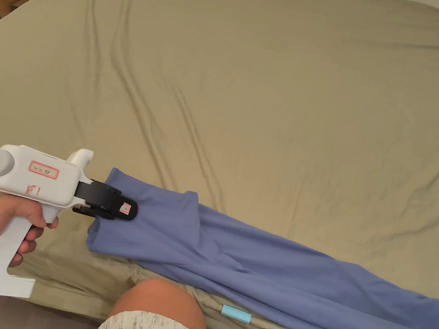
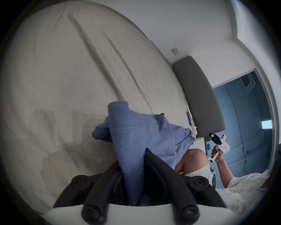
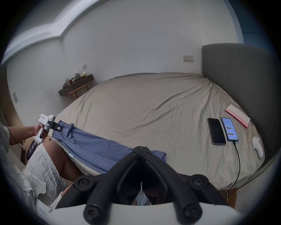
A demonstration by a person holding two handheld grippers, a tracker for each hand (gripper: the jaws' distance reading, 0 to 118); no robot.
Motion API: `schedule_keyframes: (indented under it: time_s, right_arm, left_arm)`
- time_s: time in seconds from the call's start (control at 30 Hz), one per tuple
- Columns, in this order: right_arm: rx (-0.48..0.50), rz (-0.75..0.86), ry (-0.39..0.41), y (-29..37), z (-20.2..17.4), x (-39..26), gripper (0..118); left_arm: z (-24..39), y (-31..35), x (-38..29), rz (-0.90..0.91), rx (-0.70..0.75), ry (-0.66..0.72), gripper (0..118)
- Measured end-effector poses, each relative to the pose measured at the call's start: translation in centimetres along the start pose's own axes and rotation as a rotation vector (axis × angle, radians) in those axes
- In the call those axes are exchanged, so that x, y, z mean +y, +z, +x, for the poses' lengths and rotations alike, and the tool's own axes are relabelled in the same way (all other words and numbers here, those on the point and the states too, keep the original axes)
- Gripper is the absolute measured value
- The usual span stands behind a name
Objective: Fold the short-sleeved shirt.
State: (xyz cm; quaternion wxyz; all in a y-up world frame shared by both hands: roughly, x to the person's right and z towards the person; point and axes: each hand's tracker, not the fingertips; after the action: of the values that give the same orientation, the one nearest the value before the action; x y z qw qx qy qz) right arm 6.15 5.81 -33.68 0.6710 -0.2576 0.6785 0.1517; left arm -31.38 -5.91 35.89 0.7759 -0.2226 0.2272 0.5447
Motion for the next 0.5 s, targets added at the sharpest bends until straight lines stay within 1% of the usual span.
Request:
schedule_keyframes:
  time_s: [0.03,0.07,0.1,0.13,0.33,0.43,0.47,0.5]
  right_arm:
    - [0.0,0.002,-0.003,0.0,0.1,0.0,0]
    - [0.001,0.005,-0.005,0.1,0.1,0.1,0]
    - [0.001,0.006,-0.004,0.1,0.2,0.1,0]
    - [0.0,0.007,0.0,0.1,0.2,0.1,0]
    - [0.004,0.012,-0.003,0.0,0.5,0.1,0]
    - [0.005,0.011,0.002,0.0,0.6,0.2,0]
    - [0.005,0.013,0.003,0.0,0.7,0.2,0]
    - [0.005,0.014,0.003,0.0,0.7,0.3,0]
  left_arm:
    - [0.0,0.3,0.0,0.003,0.001,-0.004,1]
    - [-0.2,0.8,0.2,0.015,0.033,-0.01,1]
    - [-0.5,1.2,0.3,0.013,0.027,0.01,1]
    - [-0.5,1.8,0.3,0.019,0.031,0.0,1]
    - [-1.8,6.0,1.7,0.034,0.163,-0.001,2]
    - [-2.9,9.4,3.2,0.046,0.276,0.001,1]
    - [-3.0,10.5,3.8,0.057,0.355,-0.021,1]
    - [-3.3,11.2,4.3,0.054,0.386,0.004,1]
